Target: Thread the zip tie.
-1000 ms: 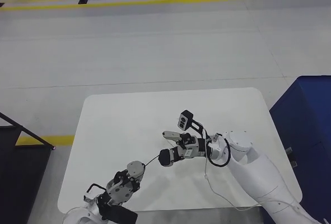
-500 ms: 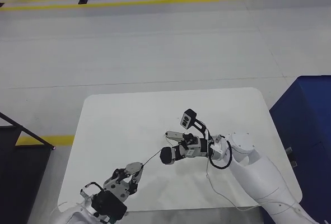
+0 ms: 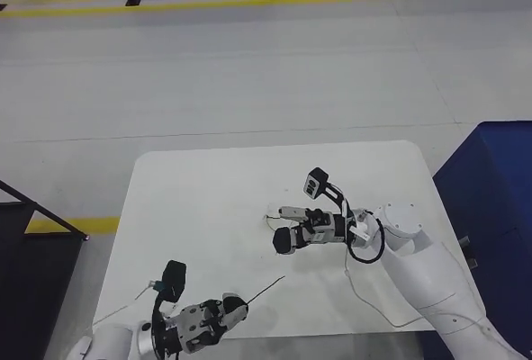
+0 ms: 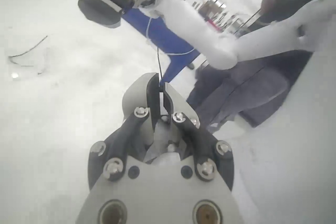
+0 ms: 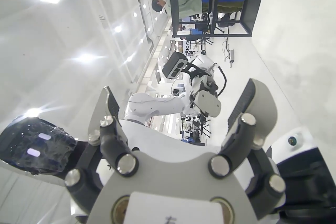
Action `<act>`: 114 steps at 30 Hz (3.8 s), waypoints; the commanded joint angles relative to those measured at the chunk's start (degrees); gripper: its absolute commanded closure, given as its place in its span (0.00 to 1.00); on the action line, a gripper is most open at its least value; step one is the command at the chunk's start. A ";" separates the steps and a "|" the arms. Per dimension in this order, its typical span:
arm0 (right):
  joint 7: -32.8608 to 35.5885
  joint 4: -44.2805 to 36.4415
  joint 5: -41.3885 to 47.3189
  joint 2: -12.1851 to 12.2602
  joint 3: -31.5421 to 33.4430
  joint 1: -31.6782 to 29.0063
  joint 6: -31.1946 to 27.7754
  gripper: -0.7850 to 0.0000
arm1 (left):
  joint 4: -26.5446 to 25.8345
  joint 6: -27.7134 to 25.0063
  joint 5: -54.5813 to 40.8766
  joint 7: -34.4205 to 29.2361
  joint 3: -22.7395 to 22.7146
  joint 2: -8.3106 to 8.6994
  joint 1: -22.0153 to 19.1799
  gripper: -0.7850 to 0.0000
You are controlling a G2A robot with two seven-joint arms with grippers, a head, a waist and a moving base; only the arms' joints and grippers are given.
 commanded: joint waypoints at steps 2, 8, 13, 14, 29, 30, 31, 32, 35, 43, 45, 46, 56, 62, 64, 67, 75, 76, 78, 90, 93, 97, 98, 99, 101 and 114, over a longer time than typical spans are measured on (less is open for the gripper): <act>0.49 -1.46 -3.40 0.04 -1.65 -0.39 0.38 0.00 | 0.00 -0.06 17.16 9.24 0.00 0.00 0.00 1.00; 0.94 -3.99 -7.19 0.49 -1.81 -1.51 -0.25 0.00 | 0.23 12.45 -15.16 -6.54 3.87 1.67 -1.40 1.00; 3.59 -6.70 -7.31 1.13 -0.37 -2.90 0.19 0.00 | 0.42 24.18 -27.69 -18.56 2.07 2.87 -4.07 1.00; 3.90 -7.20 -7.05 1.21 -0.13 -3.19 0.11 0.00 | 0.62 25.80 -28.23 -19.44 1.92 2.99 -4.56 1.00; 5.22 -10.10 -7.92 1.54 -2.35 -4.24 2.52 0.54 | 1.41 31.30 -28.57 -17.60 3.65 3.37 -8.03 1.00; 5.14 -10.42 -8.34 1.54 -2.71 -4.25 2.63 0.55 | 1.41 31.49 -28.29 -17.34 3.79 3.39 -8.13 1.00; 5.02 -10.68 -8.53 1.54 -2.93 -4.26 2.67 0.56 | 1.42 31.66 -28.24 -17.16 3.97 3.40 -8.22 1.00; 5.01 -10.81 -8.60 1.54 -3.07 -4.27 2.77 0.59 | 1.41 31.71 -28.19 -17.08 4.07 3.41 -8.27 1.00; 4.79 -11.24 -8.86 1.59 -3.37 -4.30 2.97 0.62 | 1.38 32.27 -28.42 -16.16 4.39 3.44 -8.22 1.00; 3.83 -11.90 -9.40 1.77 -3.70 -4.55 3.14 0.78 | 1.56 32.53 -28.04 -15.89 4.74 3.69 -8.38 1.00; 3.70 -12.00 -9.42 1.81 -3.73 -4.58 3.21 0.78 | 1.74 32.41 -28.13 -15.72 4.81 3.74 -8.38 1.00; 3.52 -11.99 -9.48 1.83 -3.74 -4.59 3.18 0.78 | 1.85 32.32 -28.14 -15.59 4.82 3.76 -8.39 1.00; 2.94 -12.06 -10.27 1.96 -4.44 -4.60 2.77 0.86 | 2.21 32.39 -28.10 -14.47 4.70 4.01 -8.45 1.00; 2.73 -12.19 -10.18 2.05 -4.59 -4.56 2.81 0.91 | 2.00 32.70 -28.17 -14.70 4.79 4.19 -8.45 1.00; 2.61 -12.15 -10.10 2.07 -4.64 -4.52 2.75 0.91 | 1.98 32.60 -28.07 -14.83 4.87 4.25 -8.51 1.00; 2.47 -11.93 -9.96 2.09 -4.74 -4.43 2.78 0.90 | 1.93 32.62 -28.36 -15.14 5.05 4.33 -8.52 1.00; 2.39 -11.56 -10.14 2.17 -5.07 -4.14 2.84 1.00 | 1.86 32.81 -28.38 -14.93 5.37 4.51 -8.81 1.00; 2.45 -11.51 -10.20 2.19 -5.14 -4.11 2.83 1.00 | 1.92 32.86 -28.34 -14.77 5.43 4.53 -8.91 1.00; 2.51 -11.46 -10.23 2.21 -5.22 -4.05 2.84 1.00 | 1.98 32.97 -28.35 -14.64 5.60 4.55 -9.04 1.00; 2.98 -10.90 -8.45 2.60 -3.85 -4.47 2.40 1.00 | 3.96 33.81 -34.15 -17.11 5.15 4.87 -10.06 0.00; 2.91 -10.51 -6.29 2.66 -2.92 -4.96 1.98 1.00 | 6.33 32.85 -41.06 -18.10 4.19 4.84 -9.93 0.00; 2.91 -10.51 -6.29 2.66 -2.92 -4.96 1.98 1.00 | 6.64 32.71 -42.70 -18.32 4.17 4.80 -9.93 0.00; 2.91 -10.51 -6.29 2.66 -2.92 -4.96 1.98 1.00 | 6.64 32.71 -42.70 -18.32 4.17 4.80 -9.93 0.00; 1.63 -10.62 -5.20 2.66 -2.10 -5.19 1.39 1.00 | 6.64 32.71 -42.70 -18.32 4.17 4.80 -9.93 0.00; 0.58 -12.13 -2.45 2.94 1.26 -5.69 -1.11 1.00 | 6.80 32.75 -43.19 -15.76 4.15 4.67 -9.98 0.00; 2.74 -18.97 -3.53 4.01 5.78 -8.55 -1.48 1.00 | 7.91 9.34 -5.62 14.92 -1.20 3.24 -9.85 0.00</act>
